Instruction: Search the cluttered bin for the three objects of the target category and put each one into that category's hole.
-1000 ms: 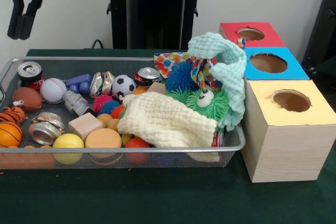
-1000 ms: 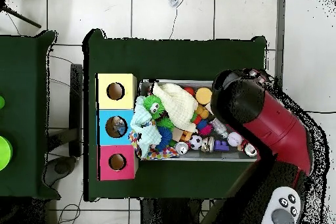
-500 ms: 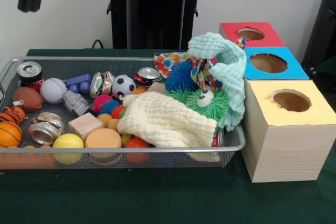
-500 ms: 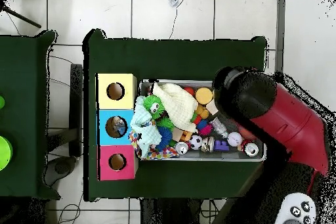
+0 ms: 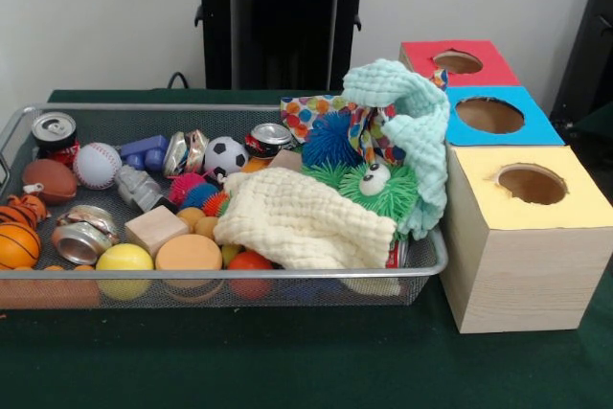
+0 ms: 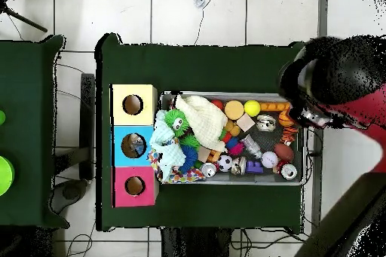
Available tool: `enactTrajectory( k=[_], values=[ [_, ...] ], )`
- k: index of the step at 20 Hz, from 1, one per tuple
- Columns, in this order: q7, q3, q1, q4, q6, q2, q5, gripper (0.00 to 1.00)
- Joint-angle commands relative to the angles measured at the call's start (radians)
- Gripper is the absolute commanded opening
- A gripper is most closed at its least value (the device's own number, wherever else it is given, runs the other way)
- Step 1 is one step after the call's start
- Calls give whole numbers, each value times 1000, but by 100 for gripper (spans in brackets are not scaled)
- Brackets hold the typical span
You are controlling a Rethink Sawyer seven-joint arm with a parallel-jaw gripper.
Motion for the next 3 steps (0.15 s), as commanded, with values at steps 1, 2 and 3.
enactTrajectory(
  k=[1, 2, 3],
  values=[
    [-426, 100, -69, -422, 284, 132, -110, 0],
    [-426, 103, -73, -462, 311, 153, -107, 0],
    [-431, 110, -81, -492, 336, 167, -100, 0]
  ],
)
